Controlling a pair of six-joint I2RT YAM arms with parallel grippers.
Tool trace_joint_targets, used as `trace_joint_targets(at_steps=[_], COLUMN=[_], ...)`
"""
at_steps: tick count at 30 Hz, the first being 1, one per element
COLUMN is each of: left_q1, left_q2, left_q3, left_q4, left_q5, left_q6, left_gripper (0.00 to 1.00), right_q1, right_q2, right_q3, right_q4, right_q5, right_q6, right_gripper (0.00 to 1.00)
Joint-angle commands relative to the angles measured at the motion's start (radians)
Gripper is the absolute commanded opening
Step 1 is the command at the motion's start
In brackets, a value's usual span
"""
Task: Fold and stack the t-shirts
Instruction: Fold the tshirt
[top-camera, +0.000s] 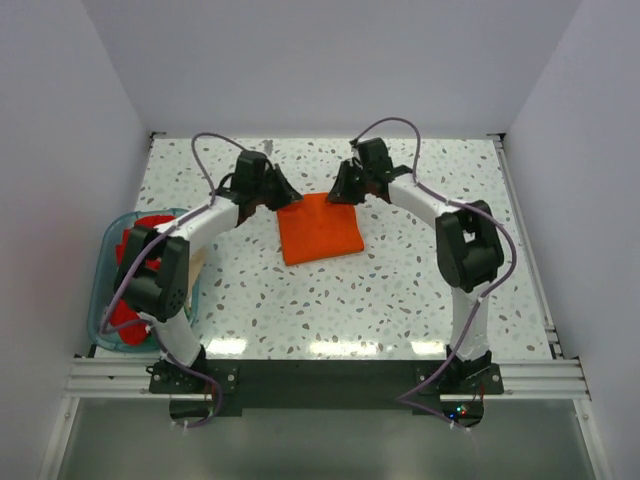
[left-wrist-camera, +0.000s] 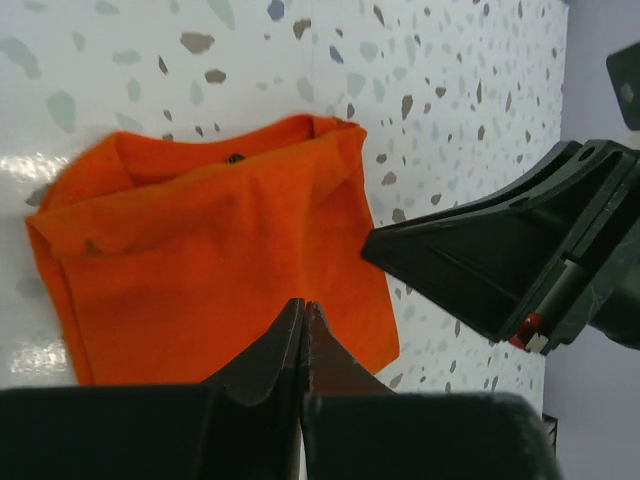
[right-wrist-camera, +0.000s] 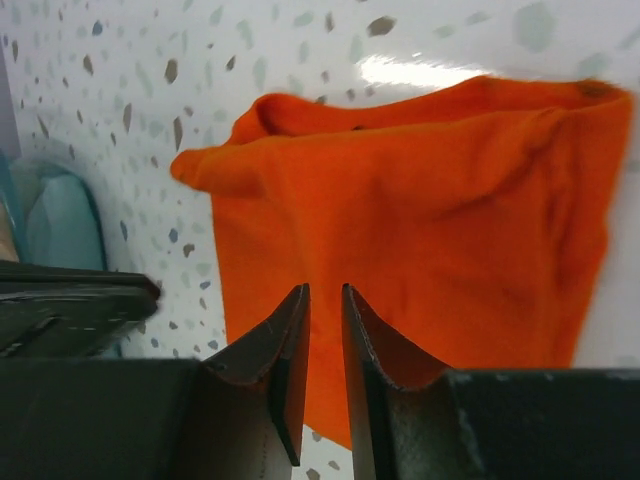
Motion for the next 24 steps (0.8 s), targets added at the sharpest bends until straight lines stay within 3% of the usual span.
trace_joint_targets(at_steps=[1, 6, 11, 24], left_q1=[-0.018, -0.011, 0.073, 0.143], left_q2=[0.065, 0.228, 0.332, 0.408], left_q3=[-0.007, 0.128, 0.202, 0.214], left_q4=[-0.020, -0.045, -0.031, -0.007], left_q5=[-0.039, -0.022, -0.017, 0.035], left_q6=[0.015, 0.059, 0.064, 0.036], left_gripper=[0.00, 0.00, 0.00, 0.00], right_q1=[0.048, 0.038, -0.059, -0.217], right_q2=[0.048, 0.172, 0.293, 0.314], right_q3=[0.020, 0.146, 0.197, -0.007], right_q4=[0.061, 0.023, 0.065, 0.449], right_q5=[-0.062, -0.083, -0.186, -0.439], right_q6=[-0.016, -0.031, 0.037, 0.332], right_gripper=[0.23, 0.21, 0.21, 0.36])
